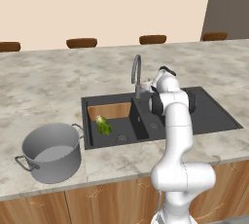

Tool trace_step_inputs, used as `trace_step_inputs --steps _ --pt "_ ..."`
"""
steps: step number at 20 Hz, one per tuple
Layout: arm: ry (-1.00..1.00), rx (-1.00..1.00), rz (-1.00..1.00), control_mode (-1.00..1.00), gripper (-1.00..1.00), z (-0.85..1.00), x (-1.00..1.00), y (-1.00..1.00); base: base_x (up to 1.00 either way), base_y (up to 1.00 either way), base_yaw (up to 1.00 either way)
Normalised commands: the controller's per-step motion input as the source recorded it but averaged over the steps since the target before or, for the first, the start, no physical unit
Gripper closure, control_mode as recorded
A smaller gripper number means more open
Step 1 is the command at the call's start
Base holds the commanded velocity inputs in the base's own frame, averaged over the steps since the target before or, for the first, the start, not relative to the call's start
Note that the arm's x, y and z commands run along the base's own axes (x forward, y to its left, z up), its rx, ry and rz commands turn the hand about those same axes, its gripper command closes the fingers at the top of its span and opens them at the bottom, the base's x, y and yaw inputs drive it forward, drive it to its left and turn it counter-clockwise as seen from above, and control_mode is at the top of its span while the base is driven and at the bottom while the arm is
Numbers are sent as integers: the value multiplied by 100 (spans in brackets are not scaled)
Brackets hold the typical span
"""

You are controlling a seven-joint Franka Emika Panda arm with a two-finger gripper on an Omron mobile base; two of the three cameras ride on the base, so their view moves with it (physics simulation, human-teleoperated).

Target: Dump the lettuce from the pot into the sink. Then turn on the water and wash the lettuce. Then turn off the water and put the lettuce back in the pot.

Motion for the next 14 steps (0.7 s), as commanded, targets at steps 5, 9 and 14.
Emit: trace_step_inputs --steps 5,9,14 --pt "0 5 -7 -100 -100 -30 14 -56 0 0 0" --pt "0 11 -14 -100 -100 -42 0 -100 0 0 0" --pt "2 17 -15 -100 -100 -14 0 -100 0 0 0"
